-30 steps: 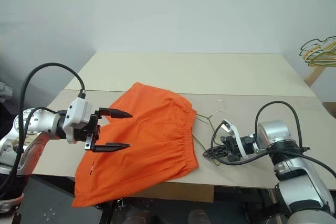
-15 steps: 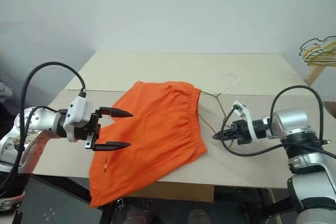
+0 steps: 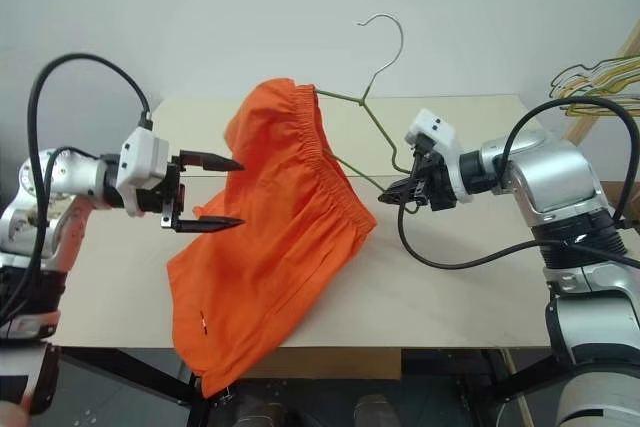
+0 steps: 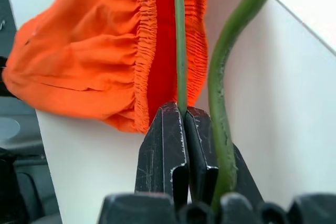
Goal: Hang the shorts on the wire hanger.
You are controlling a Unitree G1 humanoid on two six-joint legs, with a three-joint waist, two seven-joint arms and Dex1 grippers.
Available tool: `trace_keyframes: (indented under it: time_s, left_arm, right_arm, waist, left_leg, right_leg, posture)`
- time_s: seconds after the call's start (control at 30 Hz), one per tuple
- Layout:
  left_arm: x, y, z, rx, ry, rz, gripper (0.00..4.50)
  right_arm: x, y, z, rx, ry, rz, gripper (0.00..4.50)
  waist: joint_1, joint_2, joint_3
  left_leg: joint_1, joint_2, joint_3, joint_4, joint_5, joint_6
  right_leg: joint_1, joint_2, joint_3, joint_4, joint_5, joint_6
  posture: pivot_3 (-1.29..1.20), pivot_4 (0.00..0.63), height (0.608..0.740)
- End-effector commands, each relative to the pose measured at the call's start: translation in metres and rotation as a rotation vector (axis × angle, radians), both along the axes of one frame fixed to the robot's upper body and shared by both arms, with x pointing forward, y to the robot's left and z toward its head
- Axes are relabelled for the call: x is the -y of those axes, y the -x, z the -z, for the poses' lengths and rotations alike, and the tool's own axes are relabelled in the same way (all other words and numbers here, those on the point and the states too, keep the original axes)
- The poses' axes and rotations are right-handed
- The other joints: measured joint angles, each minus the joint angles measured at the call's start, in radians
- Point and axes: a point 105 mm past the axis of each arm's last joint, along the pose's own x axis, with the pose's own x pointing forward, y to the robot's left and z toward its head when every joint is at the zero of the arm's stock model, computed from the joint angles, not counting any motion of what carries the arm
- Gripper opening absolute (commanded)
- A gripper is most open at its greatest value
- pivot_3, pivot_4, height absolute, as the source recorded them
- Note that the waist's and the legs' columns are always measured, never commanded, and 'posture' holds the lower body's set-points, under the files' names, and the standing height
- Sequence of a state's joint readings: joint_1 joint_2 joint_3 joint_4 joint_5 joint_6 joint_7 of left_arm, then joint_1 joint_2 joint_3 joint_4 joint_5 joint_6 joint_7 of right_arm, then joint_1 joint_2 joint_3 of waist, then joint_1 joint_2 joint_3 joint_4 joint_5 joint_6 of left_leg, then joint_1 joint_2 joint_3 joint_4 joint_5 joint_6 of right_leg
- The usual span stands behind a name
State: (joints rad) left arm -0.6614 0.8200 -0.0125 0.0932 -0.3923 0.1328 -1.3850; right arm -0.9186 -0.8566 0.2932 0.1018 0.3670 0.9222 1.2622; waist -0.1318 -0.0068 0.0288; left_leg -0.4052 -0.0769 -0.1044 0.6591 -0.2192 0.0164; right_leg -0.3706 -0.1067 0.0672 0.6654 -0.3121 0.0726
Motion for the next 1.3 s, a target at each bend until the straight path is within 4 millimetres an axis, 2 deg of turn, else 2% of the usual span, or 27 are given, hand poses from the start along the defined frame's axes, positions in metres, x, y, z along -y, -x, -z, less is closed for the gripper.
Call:
trace_keyframes:
  time_s: [0.03,0.2,0.33,0.63,0.83,0.97,1.07,1.3]
  left_arm:
    - [-0.021,-0.007,-0.037,0.087,-0.028,-0.029,4.47]
    - [-0.034,0.007,-0.058,0.066,-0.139,0.062,4.47]
    - [-0.032,-0.001,-0.06,0.083,-0.189,0.071,4.47]
    - [0.0,-0.039,-0.037,0.097,-0.306,0.129,4.47]
    - [0.008,-0.044,-0.019,0.049,-0.417,0.178,4.47]
    - [0.004,-0.047,-0.003,0.041,-0.542,0.195,4.47]
    - [0.005,-0.049,0.001,0.045,-0.554,0.199,3.88]
    - [0.003,-0.049,0.007,0.044,-0.546,0.205,1.49]
  right_arm:
    - [-0.008,0.002,-0.009,0.116,0.106,-0.079,0.0]
    - [-0.017,0.006,-0.008,0.138,0.151,-0.135,0.0]
    - [-0.024,0.007,-0.008,0.153,0.17,-0.169,0.0]
    - [-0.035,0.011,-0.006,0.196,0.265,-0.247,0.0]
    - [-0.04,0.016,-0.007,0.206,0.285,-0.278,0.0]
    - [-0.041,0.019,-0.007,0.205,0.299,-0.294,0.0]
    - [-0.042,0.02,-0.007,0.203,0.299,-0.293,0.0]
    - [-0.043,0.021,-0.009,0.19,0.287,-0.278,0.0]
  waist:
    - [-0.009,0.0,0.0]
    - [-0.036,0.0,0.0]
    - [-0.048,0.0,0.0]
    - [-0.05,0.0,0.0]
    - [-0.078,0.0,0.0]
    - [-0.097,0.0,0.0]
    - [-0.108,0.0,0.0]
    - [-0.113,0.0,0.0]
  left_leg:
    - [0.0,0.0,0.0,0.0,0.0,0.0]
    - [-0.001,0.0,-0.001,0.0,0.0,0.0]
    - [0.0,-0.001,-0.001,0.0,0.0,0.0]
    - [-0.002,-0.003,-0.002,0.002,0.001,0.0]
    - [-0.008,-0.003,-0.002,0.002,0.001,0.0]
    - [-0.009,-0.003,-0.002,0.002,0.001,-0.001]
    - [-0.01,-0.003,-0.002,0.002,0.001,0.0]
    - [-0.01,-0.003,-0.002,0.002,0.001,0.0]
  right_leg:
    - [0.0,0.0,0.0,0.0,0.0,0.0]
    - [-0.002,0.0,0.0,0.002,0.0,0.0]
    - [-0.001,-0.001,0.0,0.002,0.0,0.001]
    - [-0.003,-0.001,-0.001,0.006,-0.001,0.002]
    - [-0.014,-0.002,-0.001,0.015,-0.002,0.004]
    - [-0.017,-0.002,-0.001,0.018,-0.003,0.004]
    - [-0.017,-0.002,-0.001,0.018,-0.003,0.004]
    - [-0.017,-0.002,-0.001,0.018,-0.003,0.005]
  posture:
    - [-0.14,0.0,0.74]
    - [-0.14,0.0,0.74]
    - [-0.14,0.0,0.74]
    - [-0.17,0.0,0.74]
    - [-0.18,0.0,0.74]
    - [-0.21,0.0,0.74]
    - [-0.21,0.0,0.74]
    - [-0.22,0.0,0.74]
